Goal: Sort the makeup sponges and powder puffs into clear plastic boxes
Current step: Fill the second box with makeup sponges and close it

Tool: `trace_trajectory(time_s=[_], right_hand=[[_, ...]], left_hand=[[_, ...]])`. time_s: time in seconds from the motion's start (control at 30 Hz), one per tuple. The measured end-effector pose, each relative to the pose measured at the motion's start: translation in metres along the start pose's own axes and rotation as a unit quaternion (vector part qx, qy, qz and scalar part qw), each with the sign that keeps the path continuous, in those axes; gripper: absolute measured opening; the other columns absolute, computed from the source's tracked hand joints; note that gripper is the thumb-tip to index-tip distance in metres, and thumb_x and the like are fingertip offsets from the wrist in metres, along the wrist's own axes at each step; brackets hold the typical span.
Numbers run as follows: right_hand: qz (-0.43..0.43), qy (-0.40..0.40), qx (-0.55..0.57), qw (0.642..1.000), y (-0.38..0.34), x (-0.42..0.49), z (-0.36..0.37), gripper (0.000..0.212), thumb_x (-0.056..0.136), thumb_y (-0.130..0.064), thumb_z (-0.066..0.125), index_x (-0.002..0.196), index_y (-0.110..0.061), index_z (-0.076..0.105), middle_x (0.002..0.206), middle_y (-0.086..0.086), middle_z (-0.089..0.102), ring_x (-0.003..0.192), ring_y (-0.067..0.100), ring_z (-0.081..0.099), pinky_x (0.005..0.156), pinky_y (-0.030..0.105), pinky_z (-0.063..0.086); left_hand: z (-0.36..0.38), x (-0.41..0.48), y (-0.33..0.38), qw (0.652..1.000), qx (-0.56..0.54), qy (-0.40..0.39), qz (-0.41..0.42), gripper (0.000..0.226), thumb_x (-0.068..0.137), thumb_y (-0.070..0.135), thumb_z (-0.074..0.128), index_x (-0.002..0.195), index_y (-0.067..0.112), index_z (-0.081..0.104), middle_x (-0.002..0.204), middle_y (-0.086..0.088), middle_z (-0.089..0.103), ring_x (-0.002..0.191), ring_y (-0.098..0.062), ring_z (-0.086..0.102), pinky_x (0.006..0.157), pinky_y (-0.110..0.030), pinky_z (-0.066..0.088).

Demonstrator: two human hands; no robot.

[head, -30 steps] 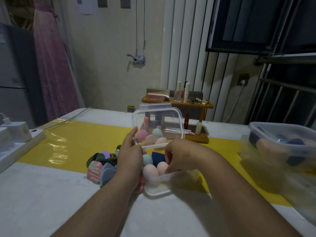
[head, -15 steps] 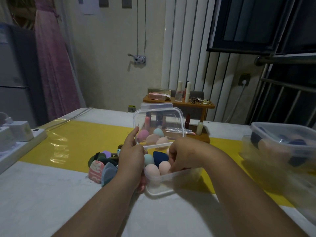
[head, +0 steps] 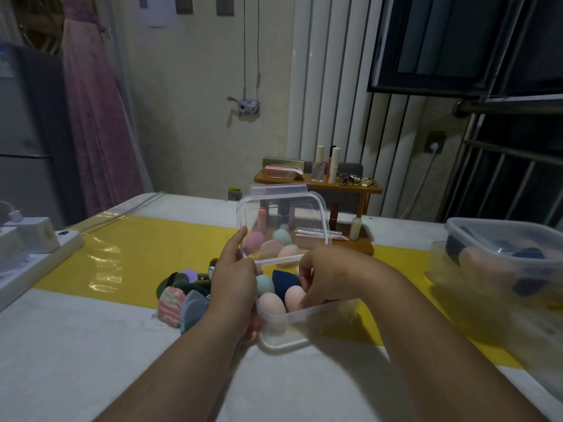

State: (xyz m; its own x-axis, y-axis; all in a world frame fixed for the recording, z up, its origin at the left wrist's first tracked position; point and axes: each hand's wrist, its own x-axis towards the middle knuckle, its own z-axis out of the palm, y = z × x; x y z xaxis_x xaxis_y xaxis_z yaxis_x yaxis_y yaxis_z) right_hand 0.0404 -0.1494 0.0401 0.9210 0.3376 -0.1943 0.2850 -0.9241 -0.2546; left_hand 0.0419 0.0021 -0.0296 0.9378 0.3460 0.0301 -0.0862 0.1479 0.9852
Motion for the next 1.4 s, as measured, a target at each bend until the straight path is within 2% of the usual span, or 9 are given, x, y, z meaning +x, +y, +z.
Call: trace_trajectory(time_s=[0.3, 0.57, 0.77, 0.9, 1.0, 1.1, 1.2, 1.27, 1.4], right_hand=[[-0.007, -0.015, 0.001, 1.000, -0.001, 0.001, 0.002, 0.015, 0.082, -0.025, 0.076, 0.081, -0.026, 0.061, 0.092, 0.000, 0.065, 0.080, 0.015, 0.057, 0.061, 0.022, 0.045], [0.008, -0.003, 0.038, 0.999, 0.007, -0.002, -0.008, 0.017, 0.077, -0.019, 0.081, 0.086, -0.023, 0.067, 0.093, 0.001, 0.068, 0.086, 0.019, 0.065, 0.081, 0.035, 0.061], [0.011, 0.000, 0.076, 0.997, 0.012, -0.004, -0.012, 0.021, 0.075, -0.021, 0.084, 0.083, -0.021, 0.065, 0.092, 0.004, 0.069, 0.087, 0.022, 0.068, 0.079, 0.038, 0.061], [0.024, 0.100, 0.138, 0.985, 0.024, -0.003, -0.018, 0.010, 0.086, -0.025, 0.073, 0.084, -0.019, 0.065, 0.083, 0.002, 0.068, 0.075, 0.016, 0.064, 0.063, 0.029, 0.052], [0.060, 0.207, 0.155, 0.964, 0.042, 0.007, -0.018, 0.009, 0.088, -0.021, 0.068, 0.081, -0.022, 0.064, 0.083, 0.000, 0.064, 0.081, 0.018, 0.060, 0.065, 0.030, 0.046], [0.099, 0.256, 0.182, 0.944, 0.062, 0.015, -0.014, 0.021, 0.087, -0.009, 0.063, 0.076, -0.027, 0.063, 0.083, -0.003, 0.061, 0.083, 0.020, 0.058, 0.064, 0.029, 0.045], [0.114, 0.205, 0.275, 0.932, 0.071, 0.013, -0.011, 0.027, 0.090, -0.002, 0.057, 0.083, -0.026, 0.067, 0.094, 0.000, 0.063, 0.090, 0.018, 0.058, 0.071, 0.029, 0.051], [0.114, 0.147, 0.348, 0.919, 0.070, 0.007, -0.009, 0.028, 0.091, 0.000, 0.054, 0.093, -0.023, 0.070, 0.102, 0.002, 0.063, 0.097, 0.021, 0.059, 0.082, 0.036, 0.055], [0.114, 0.106, 0.377, 0.913, 0.073, -0.003, -0.015, 0.031, 0.086, 0.007, 0.062, 0.101, -0.019, 0.071, 0.104, 0.004, 0.062, 0.093, 0.021, 0.061, 0.065, 0.028, 0.052]], left_hand=[[0.000, -0.002, 0.003, 1.000, 0.006, -0.001, 0.000, 0.075, 0.083, -0.010, 0.044, 0.136, 0.043, 0.052, 0.141, -0.003, 0.053, 0.123, -0.026, 0.053, 0.100, -0.050, 0.048], [0.000, -0.005, 0.006, 1.000, 0.013, -0.003, 0.003, 0.075, 0.083, -0.008, 0.043, 0.136, 0.045, 0.051, 0.140, -0.002, 0.053, 0.118, -0.027, 0.055, 0.097, -0.051, 0.050], [0.000, -0.007, 0.009, 1.000, 0.021, -0.002, -0.003, 0.072, 0.088, -0.009, 0.041, 0.139, 0.041, 0.049, 0.140, -0.001, 0.051, 0.109, -0.021, 0.058, 0.079, -0.035, 0.055], [0.001, -0.010, 0.010, 0.998, 0.059, -0.011, -0.005, 0.073, 0.088, -0.007, 0.041, 0.138, 0.046, 0.046, 0.132, 0.004, 0.053, 0.111, -0.024, 0.058, 0.081, -0.036, 0.054], [0.002, -0.011, 0.015, 0.995, 0.093, -0.021, 0.001, 0.073, 0.089, -0.006, 0.037, 0.138, 0.047, 0.045, 0.125, 0.006, 0.054, 0.114, -0.033, 0.057, 0.080, -0.039, 0.051], [0.005, -0.011, 0.017, 0.992, 0.123, -0.038, -0.002, 0.070, 0.091, -0.005, 0.035, 0.135, 0.049, 0.044, 0.112, 0.009, 0.055, 0.102, -0.027, 0.062, 0.069, -0.035, 0.051], [0.005, -0.009, 0.016, 0.988, 0.143, -0.052, -0.011, 0.071, 0.090, -0.006, 0.036, 0.125, 0.055, 0.044, 0.104, 0.012, 0.056, 0.091, -0.025, 0.064, 0.070, -0.042, 0.056], [0.007, -0.006, 0.012, 0.987, 0.146, -0.065, -0.021, 0.071, 0.087, -0.008, 0.037, 0.121, 0.054, 0.045, 0.113, 0.008, 0.058, 0.092, -0.031, 0.066, 0.078, -0.051, 0.058], [0.014, 0.000, 0.011, 0.983, 0.169, -0.061, -0.020, 0.058, 0.088, -0.008, 0.037, 0.120, 0.040, 0.045, 0.125, 0.000, 0.055, 0.093, -0.027, 0.062, 0.065, -0.036, 0.053]])
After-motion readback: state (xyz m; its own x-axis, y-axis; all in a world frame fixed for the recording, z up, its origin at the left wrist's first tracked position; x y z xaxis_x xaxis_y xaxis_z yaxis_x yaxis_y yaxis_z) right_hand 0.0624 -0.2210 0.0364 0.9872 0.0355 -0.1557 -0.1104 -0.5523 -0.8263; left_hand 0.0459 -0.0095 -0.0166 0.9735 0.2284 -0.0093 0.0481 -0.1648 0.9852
